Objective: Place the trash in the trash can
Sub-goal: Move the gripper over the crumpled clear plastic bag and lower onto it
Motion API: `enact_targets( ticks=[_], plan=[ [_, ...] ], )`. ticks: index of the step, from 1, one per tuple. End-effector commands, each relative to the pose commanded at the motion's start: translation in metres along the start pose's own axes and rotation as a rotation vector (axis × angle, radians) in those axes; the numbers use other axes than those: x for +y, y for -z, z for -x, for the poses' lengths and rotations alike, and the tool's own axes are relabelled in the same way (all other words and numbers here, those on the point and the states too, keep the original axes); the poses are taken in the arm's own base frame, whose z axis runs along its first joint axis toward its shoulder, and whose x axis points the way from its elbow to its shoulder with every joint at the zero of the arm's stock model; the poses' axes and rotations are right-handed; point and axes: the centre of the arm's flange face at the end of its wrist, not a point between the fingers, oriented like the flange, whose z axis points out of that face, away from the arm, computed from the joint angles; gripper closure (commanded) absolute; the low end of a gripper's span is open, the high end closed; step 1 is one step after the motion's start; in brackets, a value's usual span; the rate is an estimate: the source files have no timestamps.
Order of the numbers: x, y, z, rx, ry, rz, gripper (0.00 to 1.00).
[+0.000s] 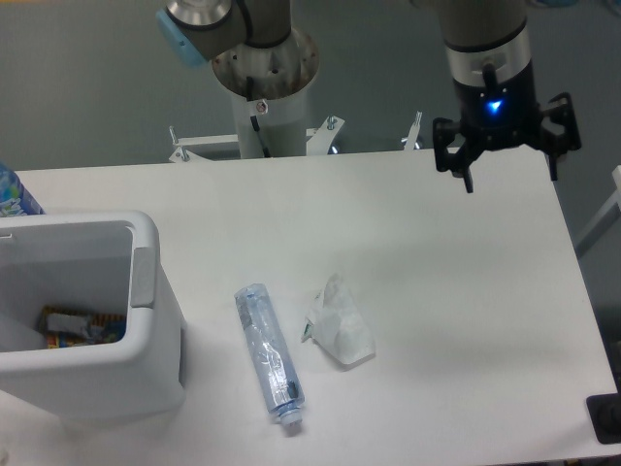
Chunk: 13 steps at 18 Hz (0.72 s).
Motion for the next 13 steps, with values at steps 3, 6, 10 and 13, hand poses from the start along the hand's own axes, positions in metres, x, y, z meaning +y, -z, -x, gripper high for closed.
enact_targets(
  ticks=[3, 6, 10, 13],
  plan=[
    [-0.002, -0.002, -0.001, -0.003, 0.000, -0.011, 0.00],
    [-0.004, -0.011, -0.009, 0.014, 0.002, -0.008, 0.00],
    [-0.002, -0.035, -0.022, 0.041, -0.008, 0.013, 0.00],
    [0.001, -0.061, -0.039, 0.067, 0.012, -0.022, 0.00]
  ],
)
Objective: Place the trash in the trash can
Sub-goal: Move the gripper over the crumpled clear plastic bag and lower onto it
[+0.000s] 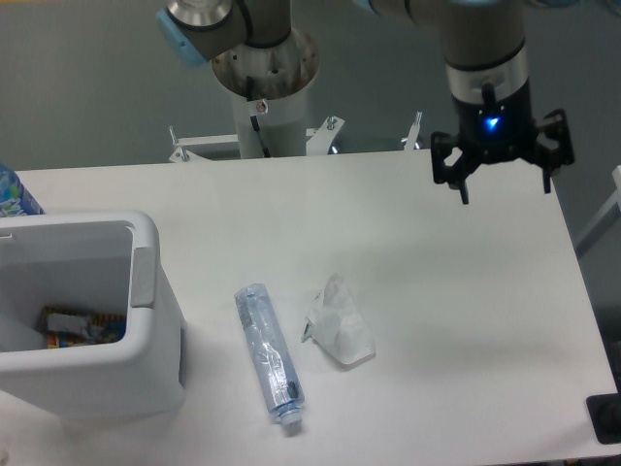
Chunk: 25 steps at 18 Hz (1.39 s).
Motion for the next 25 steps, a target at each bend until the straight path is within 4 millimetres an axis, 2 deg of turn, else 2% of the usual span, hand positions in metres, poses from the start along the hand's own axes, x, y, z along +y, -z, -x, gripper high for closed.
enact_targets(
  ticks=[3, 5, 10, 14, 18, 21, 24, 25],
  plan=[
    [-0.001, -0.025, -0.025, 0.021, 0.065, 0.009, 0.00],
    [-0.013, -0.038, -0.050, 0.056, 0.030, 0.017, 0.00],
    [-0.031, -0.099, -0.097, 0.175, 0.025, 0.066, 0.00],
    [-0.027, -0.135, -0.125, 0.262, 0.056, 0.101, 0.00],
    [-0.033, -0.161, -0.145, 0.339, 0.101, 0.109, 0.00],
    [-0.037, -0.175, -0.162, 0.354, 0.098, 0.130, 0.00],
    [-0.038, -0.181, -0.169, 0.361, 0.097, 0.141, 0.00],
    [-0.041, -0.187, -0.180, 0.370, 0.088, 0.150, 0.00]
  ],
)
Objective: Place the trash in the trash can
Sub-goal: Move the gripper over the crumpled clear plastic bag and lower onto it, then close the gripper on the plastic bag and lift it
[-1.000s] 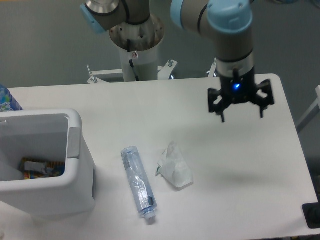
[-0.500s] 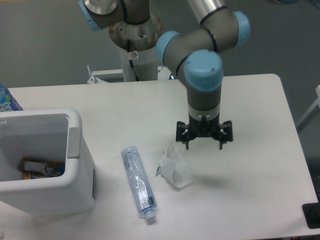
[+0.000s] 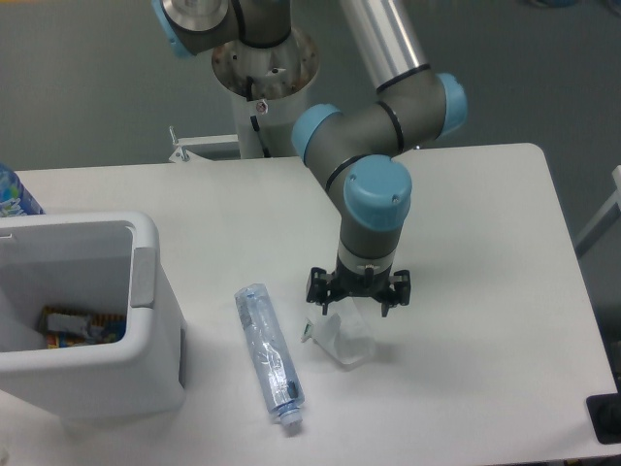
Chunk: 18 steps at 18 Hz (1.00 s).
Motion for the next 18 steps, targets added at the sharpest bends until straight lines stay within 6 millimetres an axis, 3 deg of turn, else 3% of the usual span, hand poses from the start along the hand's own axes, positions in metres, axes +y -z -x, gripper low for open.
enact_targets(
  ticks=[3, 5, 8, 11, 14, 18],
  plan=[
    [-0.004, -0.009, -0.004, -0.009, -0.010, -0.005, 0.02],
    [-0.004, -0.009, -0.005, -0.014, -0.012, -0.009, 0.20],
    [-0.004, -0.011, -0.004, -0.028, -0.006, 0.000, 0.38],
    [-0.004, -0.009, -0.006, -0.032, 0.003, -0.001, 0.73],
    [-0.004, -0.004, -0.004, -0.057, 0.003, 0.001, 1.00],
    [-0.005, 0.002, -0.001, -0.083, 0.003, 0.002, 1.00]
  ],
)
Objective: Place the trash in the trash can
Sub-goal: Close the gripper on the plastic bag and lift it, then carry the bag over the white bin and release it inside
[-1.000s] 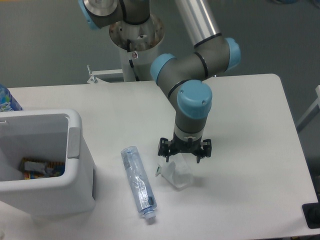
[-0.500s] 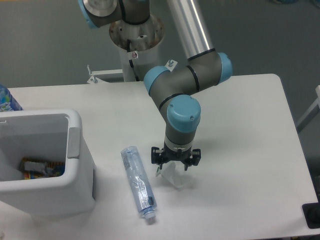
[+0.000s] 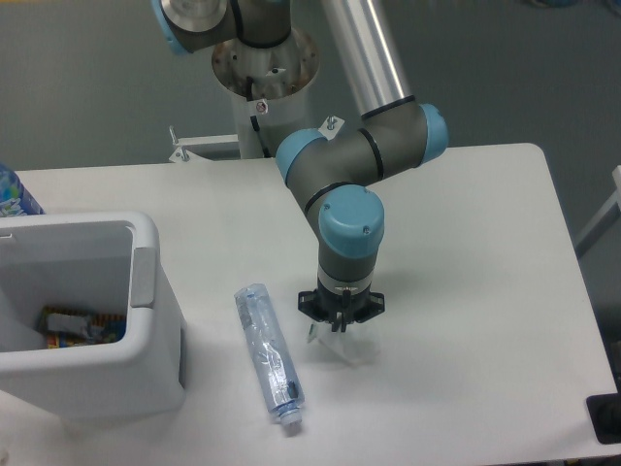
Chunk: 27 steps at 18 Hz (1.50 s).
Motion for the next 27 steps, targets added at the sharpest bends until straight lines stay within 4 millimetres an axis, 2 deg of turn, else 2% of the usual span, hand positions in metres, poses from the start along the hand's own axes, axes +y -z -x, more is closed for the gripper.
enact_targets(
  ticks=[2, 4, 7, 11, 13, 14, 15, 16, 18, 20, 23, 27],
  plan=[
    [-0.002, 0.017, 0.003, -0.009, -0.002, -0.028, 1.00],
    [-0.004, 0.044, 0.010, -0.026, 0.008, -0.073, 1.00],
    [-0.021, 0.096, 0.017, -0.009, 0.037, -0.196, 1.00],
    [-0.053, 0.188, 0.030, 0.088, 0.199, -0.441, 1.00],
    [-0.062, 0.218, 0.029, 0.114, 0.272, -0.501, 1.00],
    [-0.065, 0.225, 0.023, 0.127, 0.310, -0.513, 1.00],
    [-0.061, 0.240, 0.016, 0.134, 0.335, -0.533, 1.00],
    [-0.055, 0.259, 0.005, 0.143, 0.347, -0.557, 1.00],
    [-0.052, 0.279, -0.024, 0.188, 0.354, -0.581, 1.00],
    [-0.045, 0.307, -0.061, 0.220, 0.348, -0.613, 1.00],
    [-0.044, 0.319, -0.123, 0.256, 0.265, -0.615, 1.00],
    [-0.040, 0.332, -0.189, 0.293, 0.167, -0.621, 1.00]
  ],
)
